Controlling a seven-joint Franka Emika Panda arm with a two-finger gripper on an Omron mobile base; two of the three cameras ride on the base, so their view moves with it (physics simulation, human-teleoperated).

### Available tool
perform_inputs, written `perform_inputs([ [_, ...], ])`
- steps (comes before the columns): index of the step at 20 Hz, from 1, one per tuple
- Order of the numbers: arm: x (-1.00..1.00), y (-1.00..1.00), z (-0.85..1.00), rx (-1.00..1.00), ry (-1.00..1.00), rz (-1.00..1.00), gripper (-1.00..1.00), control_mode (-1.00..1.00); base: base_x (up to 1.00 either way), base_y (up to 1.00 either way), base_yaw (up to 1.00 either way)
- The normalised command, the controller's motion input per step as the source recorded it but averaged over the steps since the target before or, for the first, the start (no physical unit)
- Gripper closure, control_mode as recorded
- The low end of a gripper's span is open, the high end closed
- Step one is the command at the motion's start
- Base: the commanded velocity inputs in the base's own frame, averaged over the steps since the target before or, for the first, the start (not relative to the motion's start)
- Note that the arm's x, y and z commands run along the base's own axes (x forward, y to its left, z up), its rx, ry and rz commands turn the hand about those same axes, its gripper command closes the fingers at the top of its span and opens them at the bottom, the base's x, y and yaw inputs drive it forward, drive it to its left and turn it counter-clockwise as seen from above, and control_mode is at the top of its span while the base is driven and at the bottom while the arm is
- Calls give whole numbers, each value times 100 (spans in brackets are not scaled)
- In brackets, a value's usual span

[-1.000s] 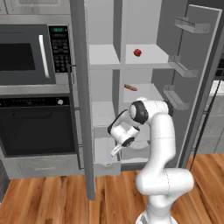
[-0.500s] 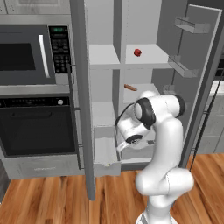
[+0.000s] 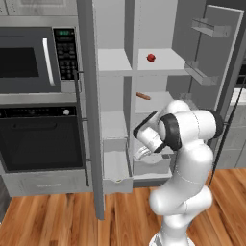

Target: Take the bell pepper and broccoli from the fridge shelf and place them in the freezer drawer to begin freezing them.

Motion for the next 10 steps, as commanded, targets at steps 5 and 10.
perform_inputs([
  [5,10,-32,100,1,22,-1,-100,-100,0,0,0],
  [10,4,-23,100,0,21,-4,-100,-100,0,0,0],
])
